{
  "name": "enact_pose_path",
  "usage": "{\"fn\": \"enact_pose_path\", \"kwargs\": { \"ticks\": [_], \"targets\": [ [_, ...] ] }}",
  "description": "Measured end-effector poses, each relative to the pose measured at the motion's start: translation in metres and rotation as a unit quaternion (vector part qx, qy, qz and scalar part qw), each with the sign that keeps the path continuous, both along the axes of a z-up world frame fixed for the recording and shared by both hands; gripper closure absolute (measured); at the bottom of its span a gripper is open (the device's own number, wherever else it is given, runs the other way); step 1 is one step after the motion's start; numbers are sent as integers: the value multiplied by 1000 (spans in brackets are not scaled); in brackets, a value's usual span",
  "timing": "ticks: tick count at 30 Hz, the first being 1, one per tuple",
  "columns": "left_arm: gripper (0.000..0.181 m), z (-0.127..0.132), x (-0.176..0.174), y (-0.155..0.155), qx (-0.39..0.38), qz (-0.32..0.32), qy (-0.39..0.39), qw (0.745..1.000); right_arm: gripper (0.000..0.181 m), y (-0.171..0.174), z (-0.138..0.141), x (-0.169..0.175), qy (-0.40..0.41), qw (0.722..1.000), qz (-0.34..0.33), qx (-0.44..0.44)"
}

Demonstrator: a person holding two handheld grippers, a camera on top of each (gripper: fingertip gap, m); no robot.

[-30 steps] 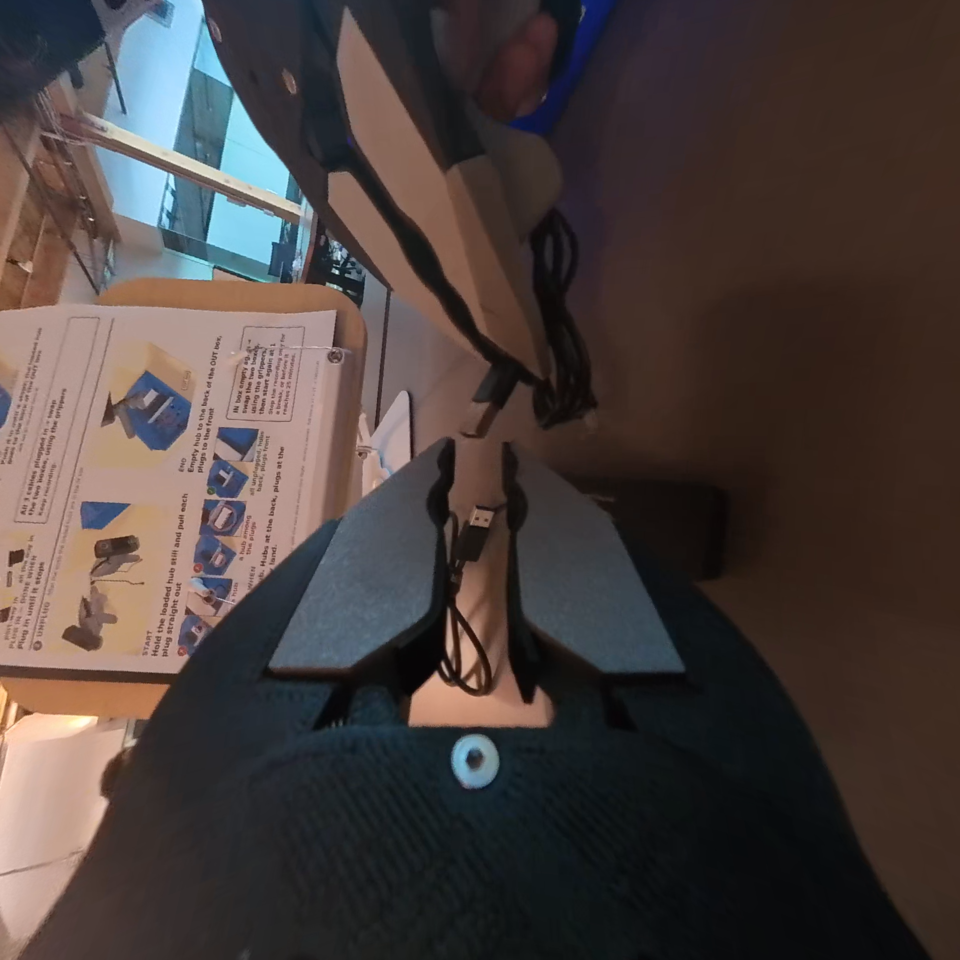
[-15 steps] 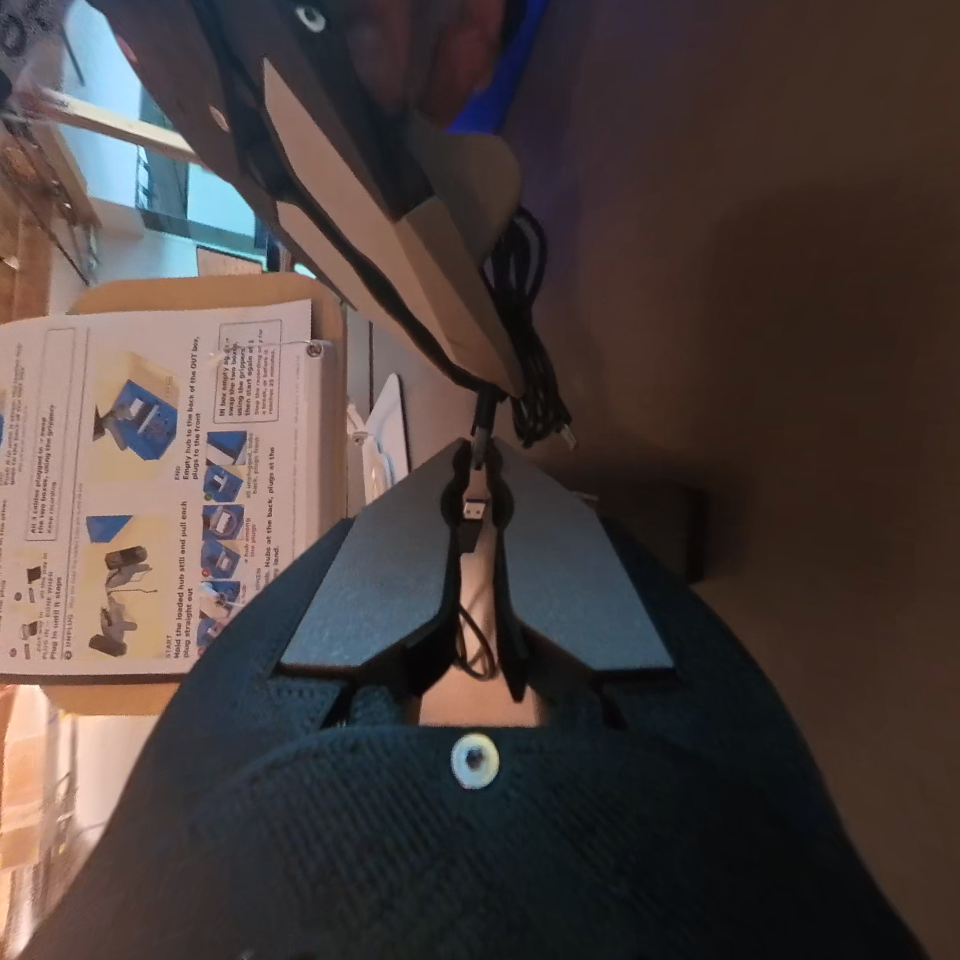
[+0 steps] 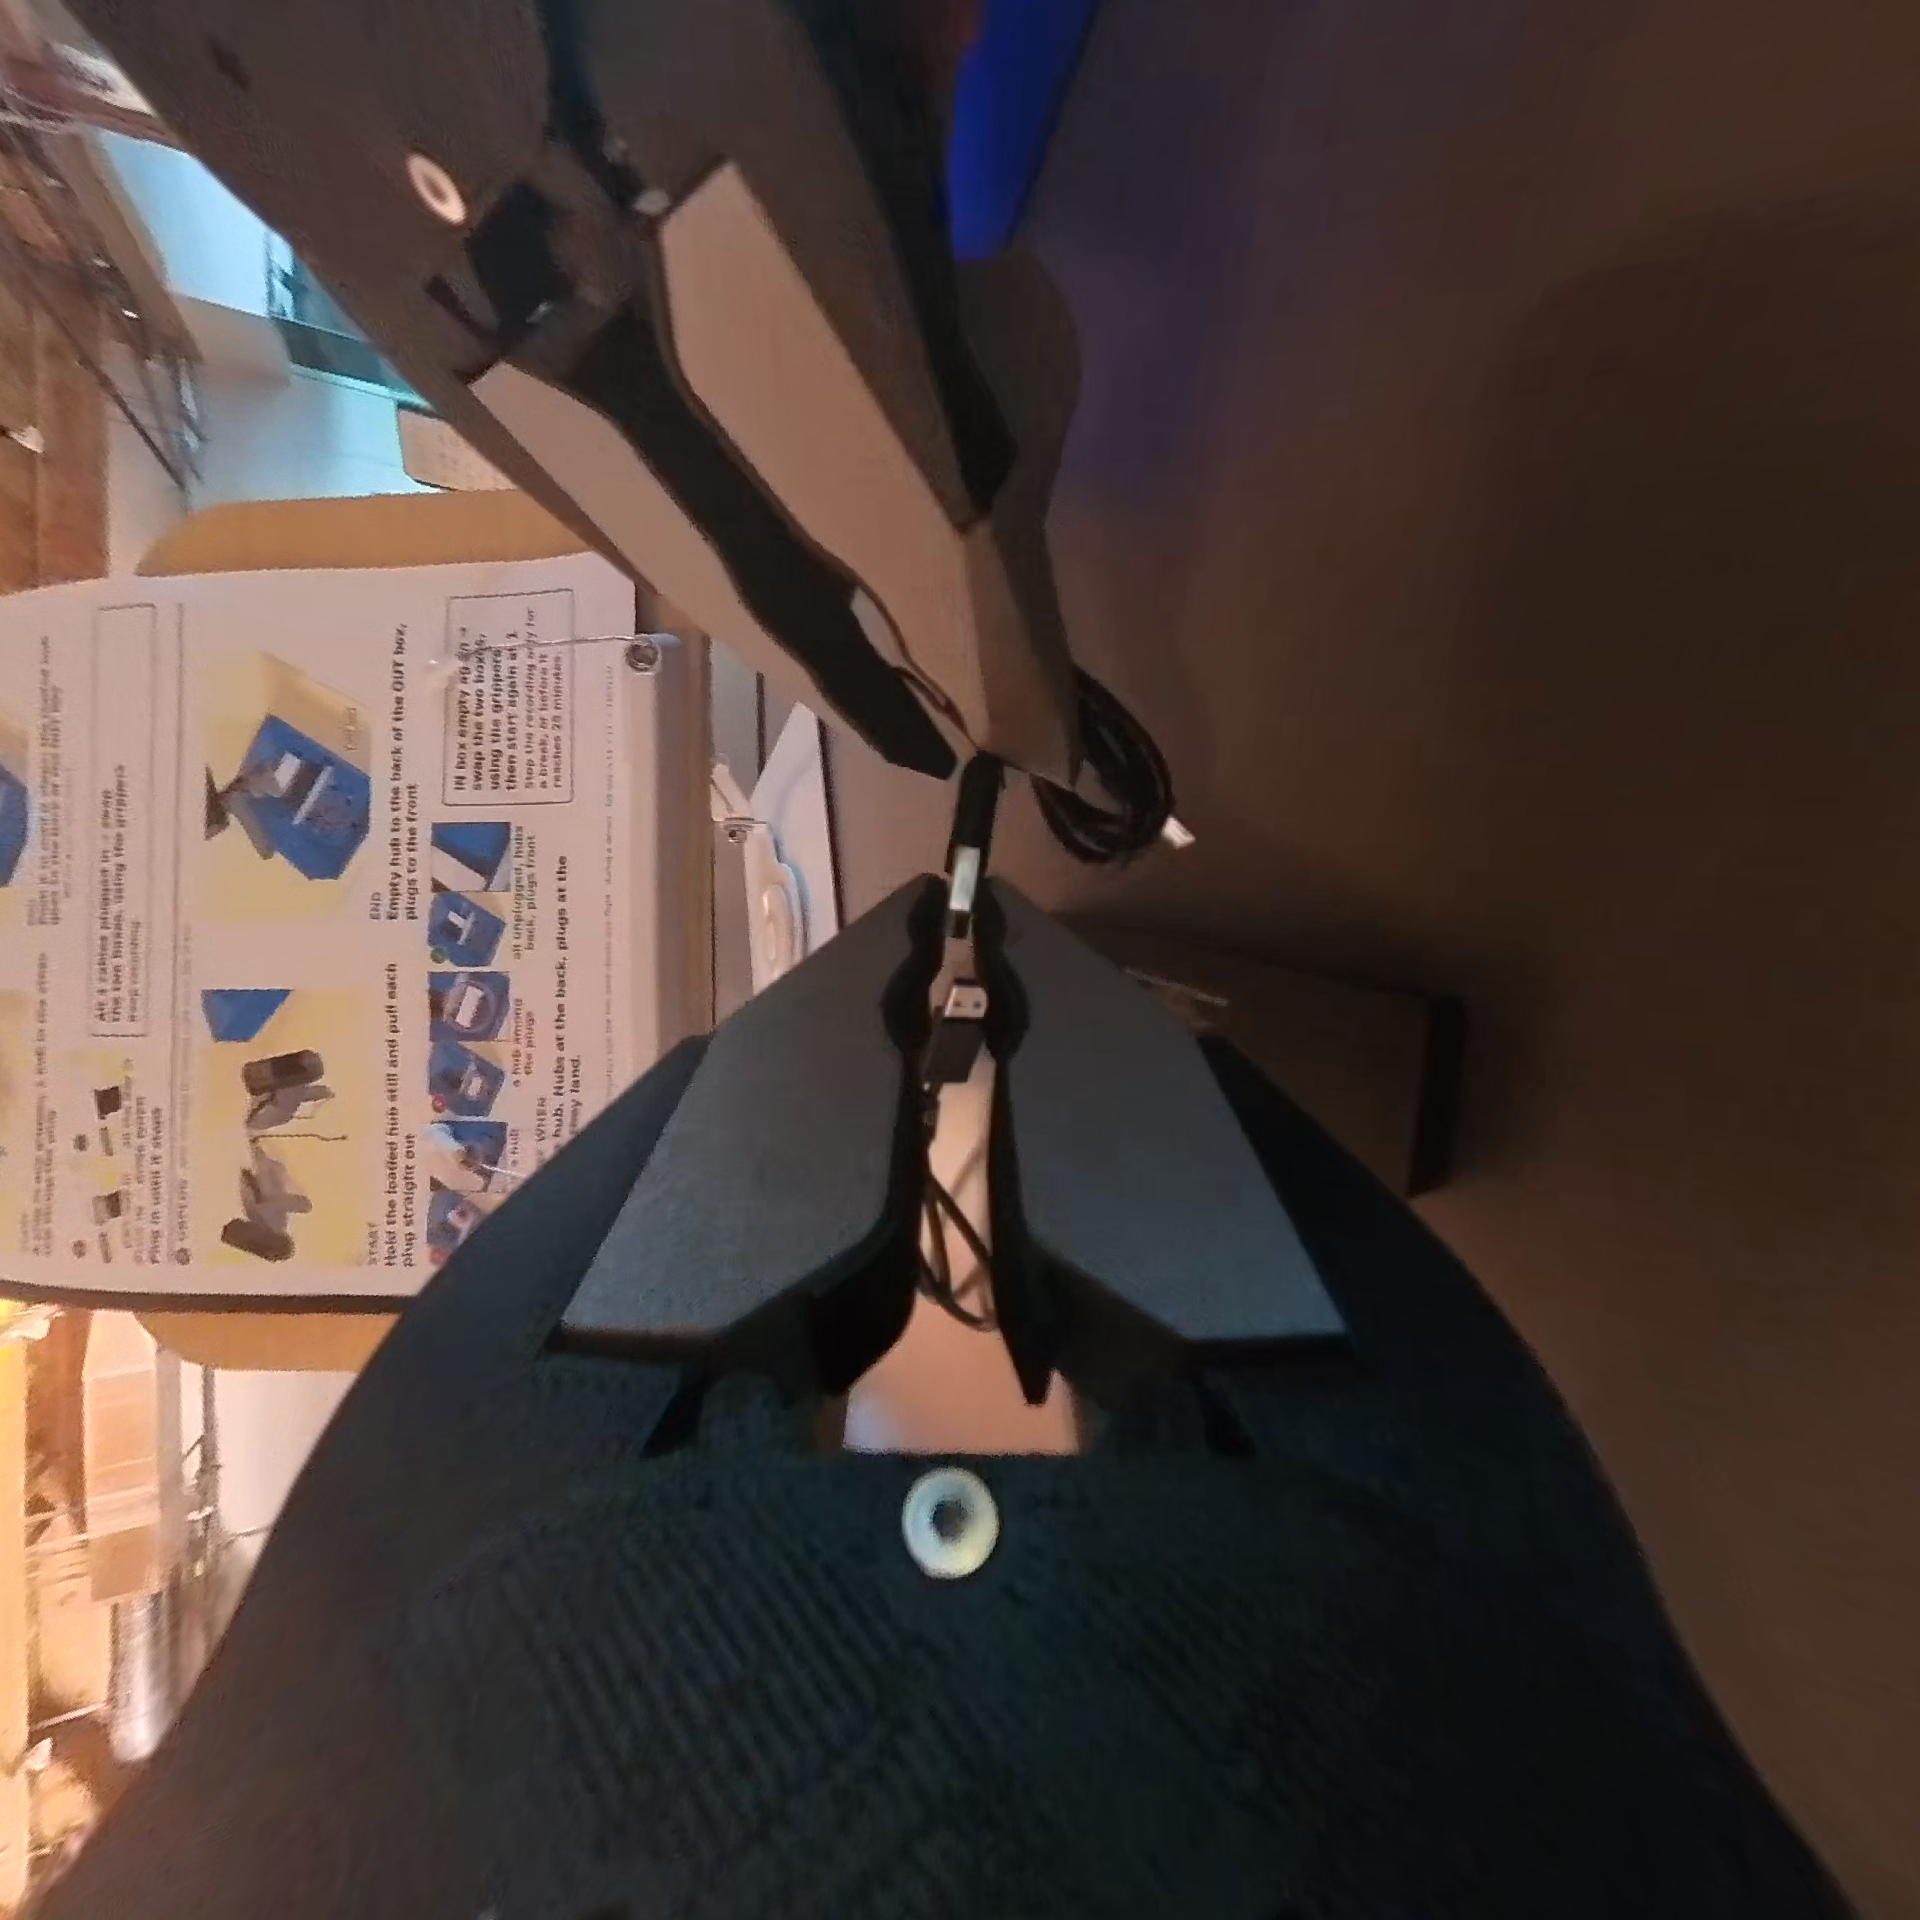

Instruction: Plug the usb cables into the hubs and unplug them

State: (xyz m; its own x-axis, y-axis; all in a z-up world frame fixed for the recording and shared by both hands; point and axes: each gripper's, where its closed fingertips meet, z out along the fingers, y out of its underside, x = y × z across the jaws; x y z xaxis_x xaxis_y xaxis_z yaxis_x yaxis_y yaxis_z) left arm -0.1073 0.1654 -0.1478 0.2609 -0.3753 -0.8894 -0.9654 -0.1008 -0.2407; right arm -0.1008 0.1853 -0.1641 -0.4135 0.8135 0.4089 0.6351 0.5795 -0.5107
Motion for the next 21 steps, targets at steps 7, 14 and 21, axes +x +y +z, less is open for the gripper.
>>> {"fn": "enact_pose_path", "kwargs": {
  "ticks": [7, 14, 21],
  "targets": [
    [179, 5, -1, -1, -2, -6, -44, 999, 163, 7, 10, -5, 46, 979, 17, 199],
    [178, 18, -2, -3, 50, -53, -26, 997, 170, -13, 26, -2, 106, 992, 70, 7],
    [176, 19, 5, -5, 74, -83, -1, 994, 175, -27, 17, 7, 71, 988, 104, -90]
  ]
}}
